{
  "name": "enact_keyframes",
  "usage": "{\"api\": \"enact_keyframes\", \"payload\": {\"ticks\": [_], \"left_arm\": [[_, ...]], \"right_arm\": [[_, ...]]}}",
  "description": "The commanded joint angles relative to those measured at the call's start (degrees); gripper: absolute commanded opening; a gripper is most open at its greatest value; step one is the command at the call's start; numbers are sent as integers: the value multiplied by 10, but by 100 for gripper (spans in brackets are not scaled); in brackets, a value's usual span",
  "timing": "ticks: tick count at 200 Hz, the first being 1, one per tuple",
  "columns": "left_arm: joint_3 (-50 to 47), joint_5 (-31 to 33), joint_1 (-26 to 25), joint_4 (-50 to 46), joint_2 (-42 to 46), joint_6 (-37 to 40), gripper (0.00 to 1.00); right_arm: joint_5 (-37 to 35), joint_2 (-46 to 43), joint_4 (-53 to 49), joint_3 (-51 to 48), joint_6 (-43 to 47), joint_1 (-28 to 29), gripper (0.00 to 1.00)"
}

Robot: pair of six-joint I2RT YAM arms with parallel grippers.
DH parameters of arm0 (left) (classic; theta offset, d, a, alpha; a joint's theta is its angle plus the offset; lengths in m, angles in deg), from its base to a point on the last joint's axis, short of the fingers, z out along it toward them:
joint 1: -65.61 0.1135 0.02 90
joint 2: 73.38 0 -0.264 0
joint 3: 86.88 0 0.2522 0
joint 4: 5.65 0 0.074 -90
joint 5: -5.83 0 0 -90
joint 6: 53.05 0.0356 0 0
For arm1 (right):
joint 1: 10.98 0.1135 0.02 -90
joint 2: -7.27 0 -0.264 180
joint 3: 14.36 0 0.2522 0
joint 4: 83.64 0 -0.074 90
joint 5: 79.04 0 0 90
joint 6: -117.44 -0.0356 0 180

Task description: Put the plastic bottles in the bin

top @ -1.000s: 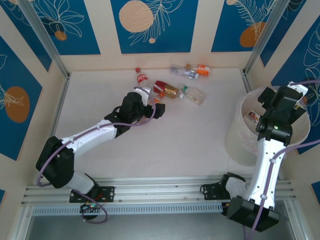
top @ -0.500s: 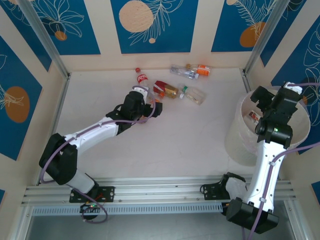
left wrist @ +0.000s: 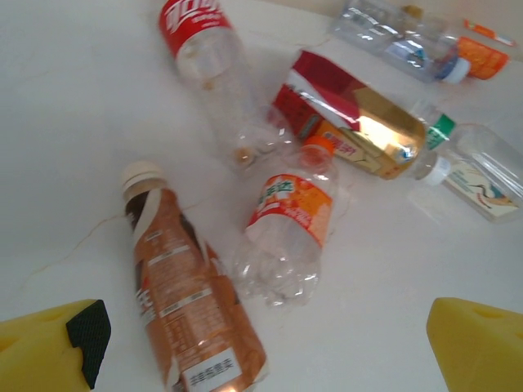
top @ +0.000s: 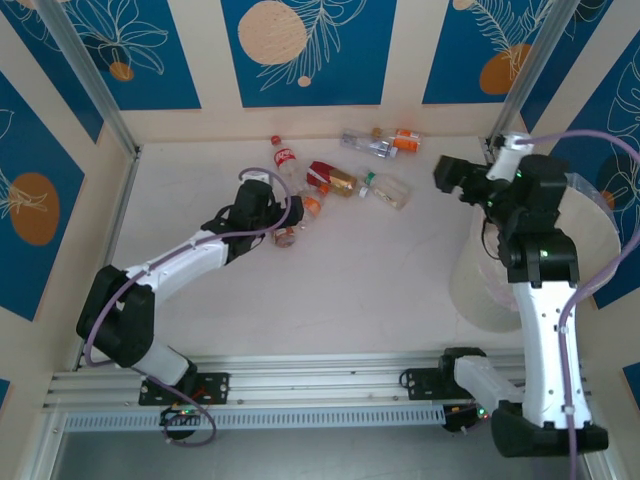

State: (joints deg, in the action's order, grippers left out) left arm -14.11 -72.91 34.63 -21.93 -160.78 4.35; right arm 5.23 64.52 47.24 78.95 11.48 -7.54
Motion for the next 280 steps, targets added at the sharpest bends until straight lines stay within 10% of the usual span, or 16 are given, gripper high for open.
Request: {"api": "enact_keyframes", "payload": {"ticks": [1, 71, 179, 280], "left_arm": [[5, 20, 15, -57, -10, -43, 100], [19, 47, 23, -142, -23, -76, 100], [-53, 32, 50, -98, 29, -92, 100], [-91, 14, 78, -74, 52, -92, 100]], "right_arm": [[-3, 53, 1, 25, 19, 71, 99], [-50, 269, -2, 62, 8, 148, 99], [-190, 668, -185, 361, 243, 88, 100], [-48, 817, -217, 488, 293, 57, 92]]}}
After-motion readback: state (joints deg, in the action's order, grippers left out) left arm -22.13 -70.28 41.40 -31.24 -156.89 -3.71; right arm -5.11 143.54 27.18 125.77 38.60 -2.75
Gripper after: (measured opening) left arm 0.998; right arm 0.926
